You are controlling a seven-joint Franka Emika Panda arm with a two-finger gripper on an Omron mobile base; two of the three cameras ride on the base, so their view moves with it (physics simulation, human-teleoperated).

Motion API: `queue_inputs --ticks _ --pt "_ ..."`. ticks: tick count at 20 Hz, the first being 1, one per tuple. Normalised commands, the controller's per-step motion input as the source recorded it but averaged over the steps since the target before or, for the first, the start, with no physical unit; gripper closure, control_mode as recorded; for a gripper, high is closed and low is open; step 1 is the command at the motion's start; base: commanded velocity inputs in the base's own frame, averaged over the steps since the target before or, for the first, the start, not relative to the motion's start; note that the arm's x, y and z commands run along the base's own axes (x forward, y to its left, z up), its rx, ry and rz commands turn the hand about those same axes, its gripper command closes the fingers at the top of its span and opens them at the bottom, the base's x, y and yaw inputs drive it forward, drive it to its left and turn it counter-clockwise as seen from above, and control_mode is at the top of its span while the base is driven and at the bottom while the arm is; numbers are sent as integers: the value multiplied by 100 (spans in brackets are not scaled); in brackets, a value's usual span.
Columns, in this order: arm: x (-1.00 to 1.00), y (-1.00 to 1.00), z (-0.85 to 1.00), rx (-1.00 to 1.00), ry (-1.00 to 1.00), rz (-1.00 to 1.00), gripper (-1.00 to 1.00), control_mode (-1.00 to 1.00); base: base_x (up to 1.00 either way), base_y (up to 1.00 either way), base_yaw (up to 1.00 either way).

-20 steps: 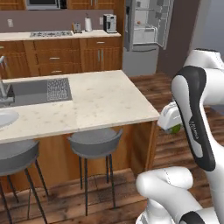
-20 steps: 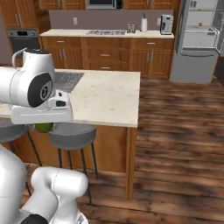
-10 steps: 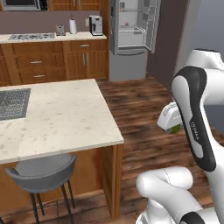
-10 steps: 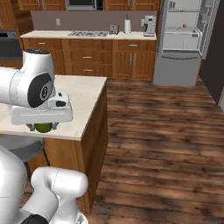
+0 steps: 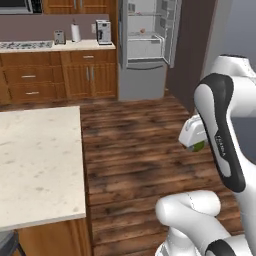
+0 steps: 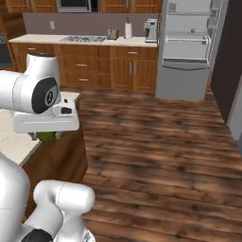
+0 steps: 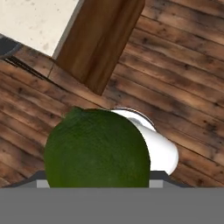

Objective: Transport the chicken drumstick and lime to the fridge. Place the chicken drumstick on the rack containing meat and place the lime on the rack containing the vegetable, ensuring meats and vegetables are on different racks.

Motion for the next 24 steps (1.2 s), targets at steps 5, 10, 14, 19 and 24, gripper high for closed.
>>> queue_inputs --ticks 5,10,14,19,24 --pt "0 0 0 0 0 0 100 100 77 -100 4" --pt "0 0 0 0 0 0 100 100 100 -100 0" --pt "0 0 0 0 0 0 100 100 100 -100 0" --pt "0 0 0 0 0 0 100 100 100 -99 0" --pt "0 0 0 0 0 0 100 100 100 -7 0"
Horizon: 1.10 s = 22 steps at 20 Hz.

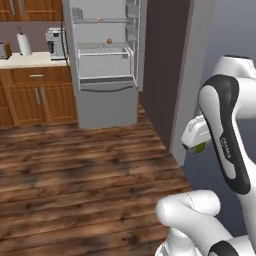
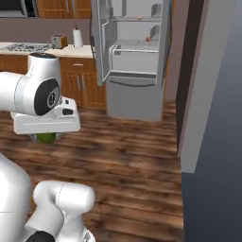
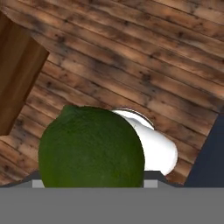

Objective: Transport the chicken drumstick and lime to the fridge. Place the chicken drumstick on the rack containing meat and place the lime on the rack containing the vegetable, ensuring meats and vegetables are on different racks.

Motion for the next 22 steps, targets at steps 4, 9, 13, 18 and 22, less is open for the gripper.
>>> queue_inputs --ticks 4,9,13,18,22 --pt "0 0 0 0 0 0 100 100 100 0 0" --pt "0 0 0 0 0 0 100 100 100 -2 0" --pt "0 0 0 0 0 0 100 100 100 23 -4" --pt "0 0 0 0 0 0 100 100 100 20 -5" --pt "0 0 0 0 0 0 100 100 100 30 -8"
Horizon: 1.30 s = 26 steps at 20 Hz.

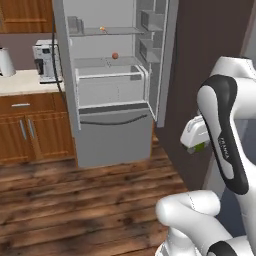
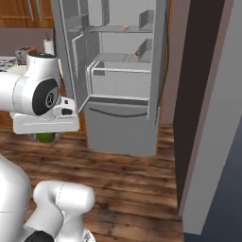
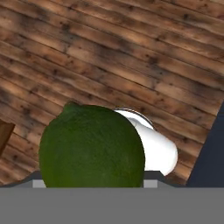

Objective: Transport the chicken drumstick and lime to the fridge. Place the chicken drumstick on the rack containing meat and place the lime on the rack containing the vegetable, ensuring meats and vegetables are on different racks.

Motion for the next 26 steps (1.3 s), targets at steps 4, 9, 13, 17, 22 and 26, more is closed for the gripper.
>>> queue_inputs --ticks 4,9,13,17,22,26 --pt "0 0 0 0 0 0 100 100 100 41 -11" --pt "0 0 0 0 0 0 100 100 92 3 -2" --pt "0 0 0 0 0 0 100 100 97 1 0" --pt "0 0 0 0 0 0 100 100 95 11 -1" --pt "0 0 0 0 0 0 100 100 85 3 -1" --pt "0 0 0 0 0 0 100 100 86 24 -6"
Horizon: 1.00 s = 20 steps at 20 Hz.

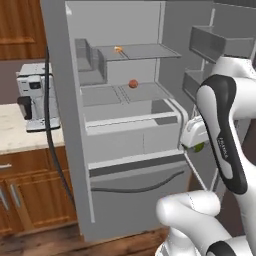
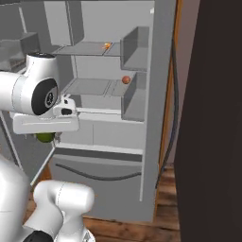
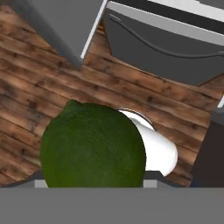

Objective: Transport the chicken drumstick and lime to the fridge. Place the chicken drumstick on the rack containing meat and place the lime on the rack containing the vegetable, ensuring meats and vegetables are on different racks.

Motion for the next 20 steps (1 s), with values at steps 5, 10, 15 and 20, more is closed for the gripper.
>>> queue_inputs --ticks 5,10,15,20 --pt "0 0 0 0 0 0 100 100 93 30 -8" --pt "0 0 0 0 0 0 100 100 88 29 -9" --pt "0 0 0 0 0 0 100 100 62 16 -7" --pt "0 0 0 0 0 0 100 100 61 36 -8"
